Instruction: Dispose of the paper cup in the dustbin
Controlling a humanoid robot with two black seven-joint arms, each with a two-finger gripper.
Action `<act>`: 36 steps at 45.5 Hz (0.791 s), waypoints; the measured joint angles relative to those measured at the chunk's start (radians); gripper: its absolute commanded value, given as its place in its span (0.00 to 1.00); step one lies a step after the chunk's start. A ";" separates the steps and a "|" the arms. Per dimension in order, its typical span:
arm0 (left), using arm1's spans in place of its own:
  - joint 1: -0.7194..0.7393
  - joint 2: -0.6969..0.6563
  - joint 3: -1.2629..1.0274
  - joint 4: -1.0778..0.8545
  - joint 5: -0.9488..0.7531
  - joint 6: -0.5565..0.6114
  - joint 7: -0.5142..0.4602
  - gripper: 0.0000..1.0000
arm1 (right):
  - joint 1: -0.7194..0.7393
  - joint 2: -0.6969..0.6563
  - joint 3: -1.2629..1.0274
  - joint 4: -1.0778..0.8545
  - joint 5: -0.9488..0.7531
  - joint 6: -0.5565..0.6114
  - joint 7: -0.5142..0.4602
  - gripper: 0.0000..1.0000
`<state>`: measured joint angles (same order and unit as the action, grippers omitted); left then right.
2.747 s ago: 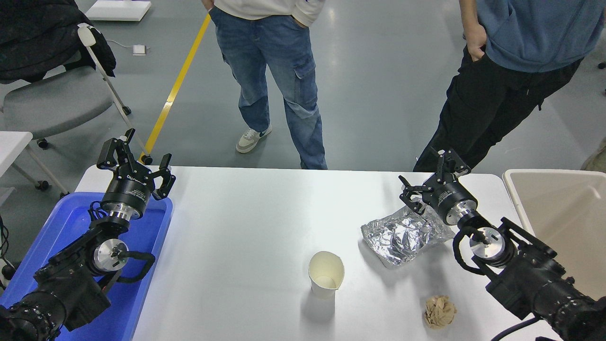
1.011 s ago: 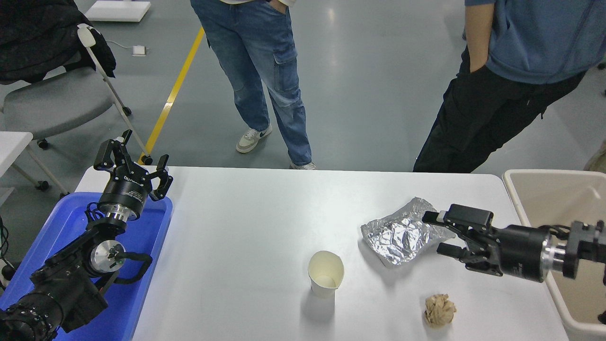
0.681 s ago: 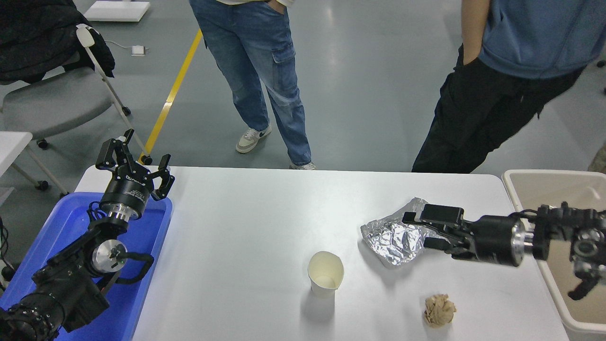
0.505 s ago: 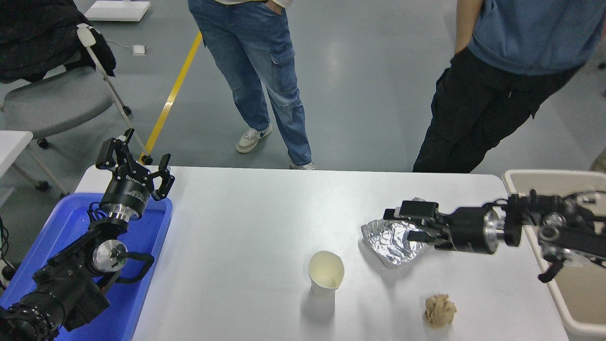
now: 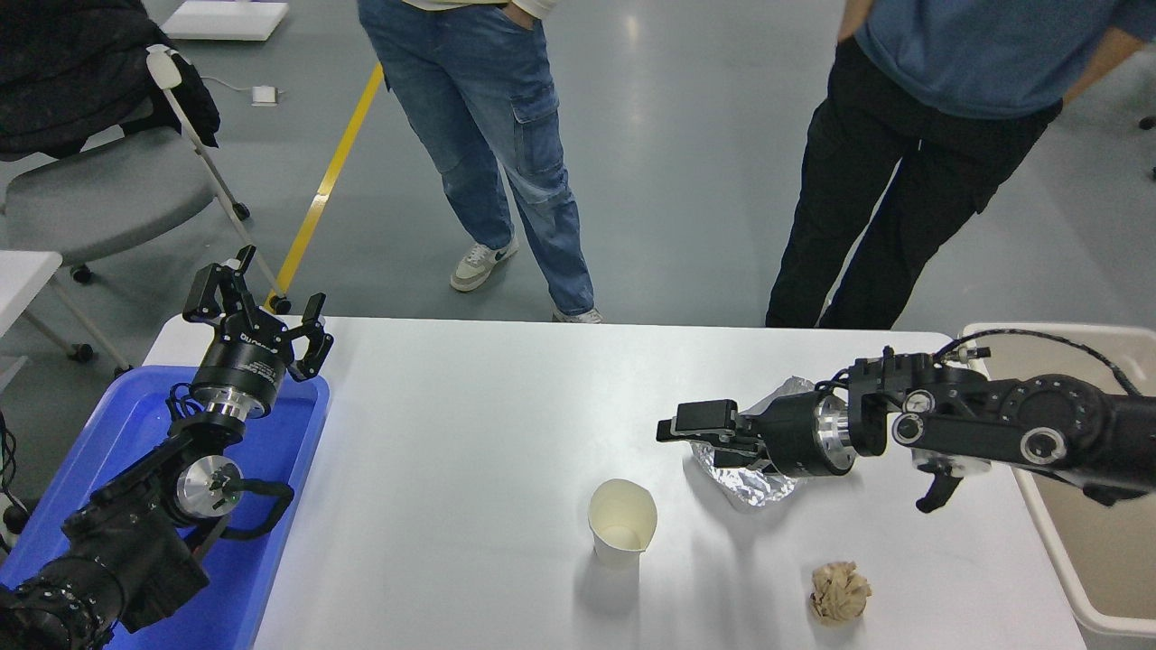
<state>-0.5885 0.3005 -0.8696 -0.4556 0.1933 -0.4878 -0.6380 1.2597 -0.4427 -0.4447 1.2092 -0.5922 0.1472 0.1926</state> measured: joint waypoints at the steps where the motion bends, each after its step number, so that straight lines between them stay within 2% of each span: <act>1: 0.000 0.000 0.000 0.000 0.000 0.000 0.000 1.00 | 0.001 0.005 -0.006 -0.002 0.000 -0.002 0.000 1.00; 18: 0.001 0.000 0.000 0.000 0.000 0.000 0.000 1.00 | 0.007 0.108 -0.088 -0.053 -0.001 -0.057 0.008 1.00; 36: 0.001 0.000 0.000 0.000 0.000 0.000 0.000 1.00 | -0.024 0.140 -0.108 -0.072 0.002 -0.094 0.035 1.00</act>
<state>-0.5875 0.3006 -0.8698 -0.4556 0.1933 -0.4878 -0.6381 1.2356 -0.3029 -0.5531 1.1372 -0.5907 0.0531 0.2273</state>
